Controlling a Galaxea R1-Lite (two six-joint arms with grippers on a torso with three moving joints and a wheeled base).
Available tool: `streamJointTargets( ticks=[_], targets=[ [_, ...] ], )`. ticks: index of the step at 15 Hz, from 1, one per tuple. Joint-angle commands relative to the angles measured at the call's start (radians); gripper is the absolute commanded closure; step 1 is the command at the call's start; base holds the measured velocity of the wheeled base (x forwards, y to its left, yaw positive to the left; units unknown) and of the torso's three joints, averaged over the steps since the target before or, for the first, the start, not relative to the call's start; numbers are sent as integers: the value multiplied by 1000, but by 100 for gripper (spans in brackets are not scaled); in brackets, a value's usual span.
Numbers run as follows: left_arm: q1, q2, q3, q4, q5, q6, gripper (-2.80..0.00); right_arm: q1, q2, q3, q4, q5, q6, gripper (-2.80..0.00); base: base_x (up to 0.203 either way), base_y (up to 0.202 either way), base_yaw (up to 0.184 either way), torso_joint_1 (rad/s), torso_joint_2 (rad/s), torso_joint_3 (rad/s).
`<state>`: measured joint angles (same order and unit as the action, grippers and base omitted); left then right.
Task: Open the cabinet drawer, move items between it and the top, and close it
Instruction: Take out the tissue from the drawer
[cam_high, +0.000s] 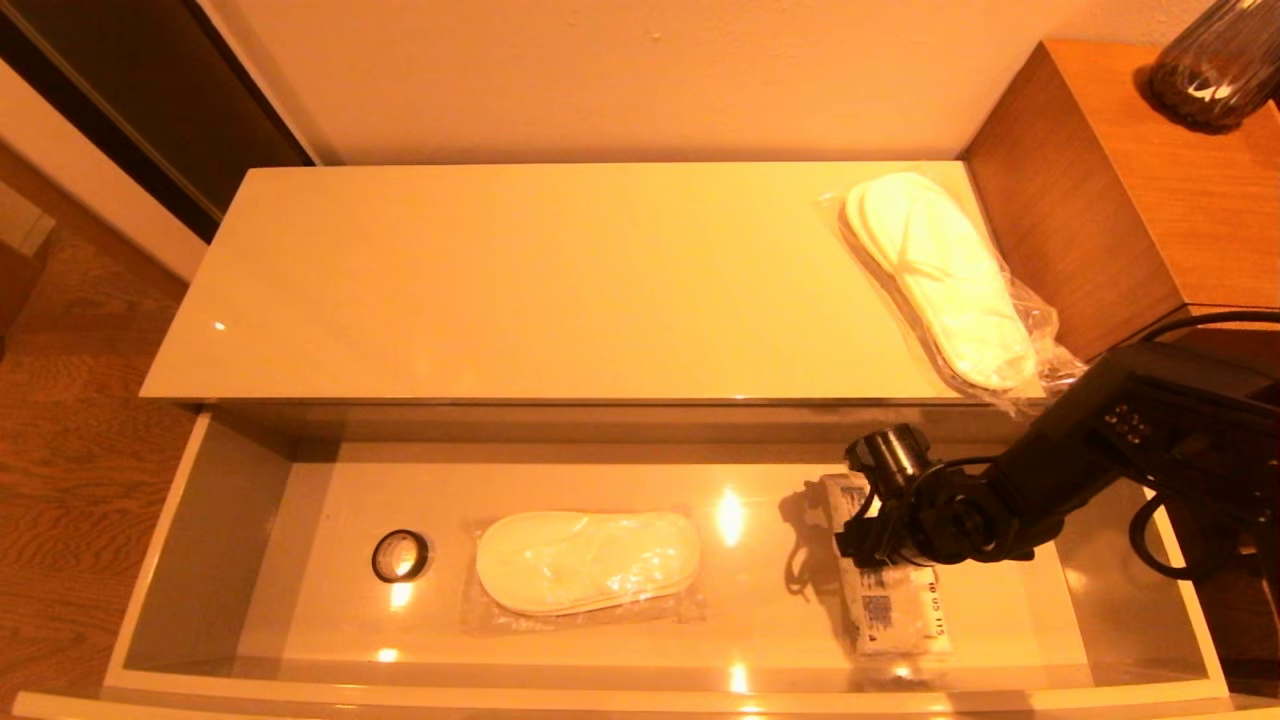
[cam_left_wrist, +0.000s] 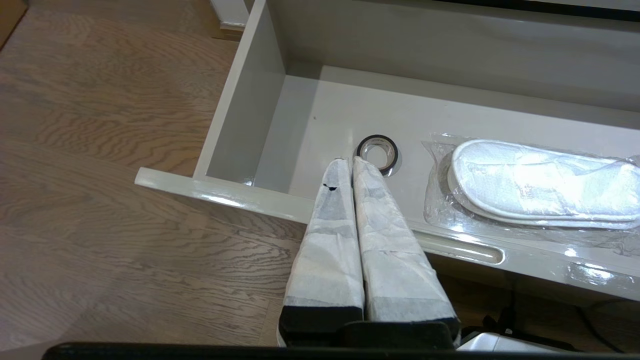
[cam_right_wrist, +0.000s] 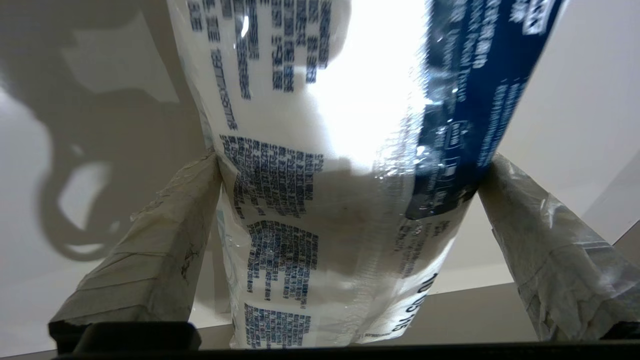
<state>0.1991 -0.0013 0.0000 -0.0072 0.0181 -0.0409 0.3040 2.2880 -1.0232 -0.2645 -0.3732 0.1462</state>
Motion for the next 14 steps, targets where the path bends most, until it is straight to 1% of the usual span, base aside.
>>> streamJointTargets(
  ticks=[1, 3, 4, 6, 9, 11, 14],
  targets=[
    [0, -39, 2, 0, 0, -1, 0, 0, 18, -2, -4, -3, 1, -280, 0, 0, 0, 0, 0, 0],
    [0, -39, 2, 0, 0, -1, 0, 1, 19, -5, 1, -11, -2, -280, 0, 0, 0, 0, 0, 0],
    [0, -39, 2, 0, 0, -1, 0, 1, 11, -6, 2, -12, -2, 0, 0, 0, 0, 0, 0, 0],
    [0, -39, 2, 0, 0, -1, 0, 1, -16, -5, 12, -13, -4, 0, 0, 0, 0, 0, 0, 0],
    [0, -39, 2, 0, 0, -1, 0, 1, -84, -17, 85, -11, -6, 0, 0, 0, 0, 0, 0, 0],
    [0, -39, 2, 0, 0, -1, 0, 1, -148, -37, 172, -6, -7, 0, 0, 0, 0, 0, 0, 0],
    [0, -39, 2, 0, 0, -1, 0, 1, -245, -104, 360, -3, -3, 0, 0, 0, 0, 0, 0, 0]
  ],
)
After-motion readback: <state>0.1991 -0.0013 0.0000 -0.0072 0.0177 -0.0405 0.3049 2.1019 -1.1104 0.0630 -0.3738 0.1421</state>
